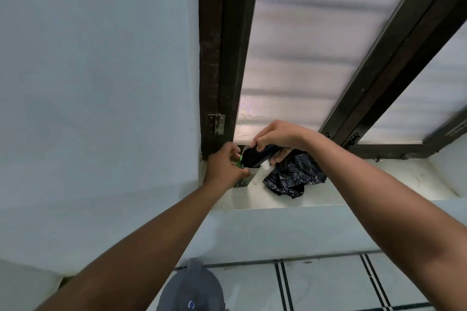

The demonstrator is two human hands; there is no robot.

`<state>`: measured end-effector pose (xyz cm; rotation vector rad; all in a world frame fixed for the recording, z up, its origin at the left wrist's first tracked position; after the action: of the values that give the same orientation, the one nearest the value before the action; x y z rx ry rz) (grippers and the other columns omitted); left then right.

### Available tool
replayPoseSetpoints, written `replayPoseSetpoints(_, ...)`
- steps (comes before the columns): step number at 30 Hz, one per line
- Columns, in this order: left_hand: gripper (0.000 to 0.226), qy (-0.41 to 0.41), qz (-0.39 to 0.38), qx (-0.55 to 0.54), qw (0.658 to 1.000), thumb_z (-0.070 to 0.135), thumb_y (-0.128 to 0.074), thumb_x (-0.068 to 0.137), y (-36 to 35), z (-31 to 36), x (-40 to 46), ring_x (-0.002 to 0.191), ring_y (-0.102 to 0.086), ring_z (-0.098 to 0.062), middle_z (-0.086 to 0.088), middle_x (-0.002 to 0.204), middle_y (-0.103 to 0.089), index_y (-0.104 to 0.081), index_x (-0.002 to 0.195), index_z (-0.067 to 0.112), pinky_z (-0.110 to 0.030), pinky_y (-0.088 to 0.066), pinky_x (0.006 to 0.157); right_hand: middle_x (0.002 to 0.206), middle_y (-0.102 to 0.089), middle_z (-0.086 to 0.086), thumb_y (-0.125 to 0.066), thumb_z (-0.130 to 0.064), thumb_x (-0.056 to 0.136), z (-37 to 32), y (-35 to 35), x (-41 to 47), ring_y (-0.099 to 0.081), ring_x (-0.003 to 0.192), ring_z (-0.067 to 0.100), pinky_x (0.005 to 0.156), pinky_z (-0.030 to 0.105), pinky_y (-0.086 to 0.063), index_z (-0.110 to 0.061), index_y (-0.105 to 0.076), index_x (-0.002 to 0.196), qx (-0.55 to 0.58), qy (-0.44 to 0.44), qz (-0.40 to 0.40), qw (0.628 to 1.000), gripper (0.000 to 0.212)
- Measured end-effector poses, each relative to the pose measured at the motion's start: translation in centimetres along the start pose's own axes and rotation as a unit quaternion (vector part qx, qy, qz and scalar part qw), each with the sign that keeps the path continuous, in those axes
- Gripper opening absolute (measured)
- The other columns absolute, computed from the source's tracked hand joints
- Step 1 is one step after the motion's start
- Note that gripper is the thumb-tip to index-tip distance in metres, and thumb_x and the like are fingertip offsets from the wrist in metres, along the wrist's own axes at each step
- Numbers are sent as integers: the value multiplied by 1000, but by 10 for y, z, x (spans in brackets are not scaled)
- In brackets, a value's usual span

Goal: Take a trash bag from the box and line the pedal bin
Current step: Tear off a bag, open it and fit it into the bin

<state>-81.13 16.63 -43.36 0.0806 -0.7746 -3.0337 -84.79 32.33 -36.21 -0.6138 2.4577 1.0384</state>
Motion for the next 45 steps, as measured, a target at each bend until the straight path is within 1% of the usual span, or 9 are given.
replayPoseSetpoints(5,84,-14,-38,13,999,20,-89,68,-9,9,1,110,-62,-17,7,126,-63,-51,142,30,-35,-57,86,105,-70,10,-74,-14,80,-11,-11,4,-77,70,31,65,38,-66,-21,-82,96,-102,-16,14,995,20)
replayPoseSetpoints(10,79,6,-116,-44,992,7,-88,70,-25,7,2,102,-62,-21,3,127,-64,-55,138,29,-17,-53,54,105,-66,8,-70,-19,85,-16,-28,8,-78,64,28,64,39,-66,-25,-74,104,-162,-6,45,986,20)
replayPoseSetpoints(13,74,1,-93,-39,995,10,-87,70,-22,5,7,103,-66,-21,6,121,-67,-56,134,30,-40,-63,78,109,-54,0,-71,-32,84,-19,-31,8,-77,71,22,65,34,-65,-31,-63,113,-247,19,78,966,30)
replayPoseSetpoints(16,80,0,-83,-42,996,10,-87,70,-21,3,8,99,-65,-18,8,118,-65,-52,139,32,-39,-61,83,109,-56,-3,-77,-46,77,-28,-23,1,-64,96,20,76,32,-50,-34,-60,120,-336,69,148,927,48)
replayPoseSetpoints(23,112,-33,-112,-7,993,4,-91,63,-26,6,3,105,-59,-15,11,126,-53,-34,153,36,-27,-57,74,126,-66,-1,-74,-41,82,14,8,-8,-64,111,21,87,33,-52,-32,-66,126,-181,3,221,958,46)
replayPoseSetpoints(29,54,-44,-111,-27,992,25,-91,72,-26,2,7,98,-64,-16,5,125,-59,-61,115,40,-37,-63,73,118,-72,12,-73,-22,93,62,-22,-6,-78,84,24,77,36,-65,-15,-70,117,207,-55,92,972,25)
replayPoseSetpoints(36,5,-20,-32,-42,998,27,-68,96,-11,6,10,92,-69,-15,8,101,-71,-72,98,29,-31,-57,74,122,-71,10,-76,-23,91,42,-27,-6,-74,89,22,76,25,-60,-5,-74,117,313,4,21,950,32)
replayPoseSetpoints(40,25,-8,-75,-40,996,21,-75,87,-23,3,8,89,-70,-14,3,102,-73,-70,111,26,-44,-63,78,98,-75,9,-77,-22,90,28,-26,0,-71,82,11,77,22,-60,-8,-78,106,181,27,66,981,21)
replayPoseSetpoints(45,45,-8,-88,-60,994,8,-83,78,-25,-1,7,91,-63,-5,0,112,-67,-55,111,22,-40,-63,80,91,-78,2,-75,-27,85,11,-21,7,-74,81,14,74,27,-63,-17,-82,94,-33,6,221,975,15)
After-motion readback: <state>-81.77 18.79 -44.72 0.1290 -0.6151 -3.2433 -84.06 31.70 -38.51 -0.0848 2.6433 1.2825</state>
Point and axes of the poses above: each hand's wrist, its own x-axis towards the middle knuckle, its own y-axis out of the back of the hand, z = x × y, the point moved 10 cm from there along x, towards the middle knuckle
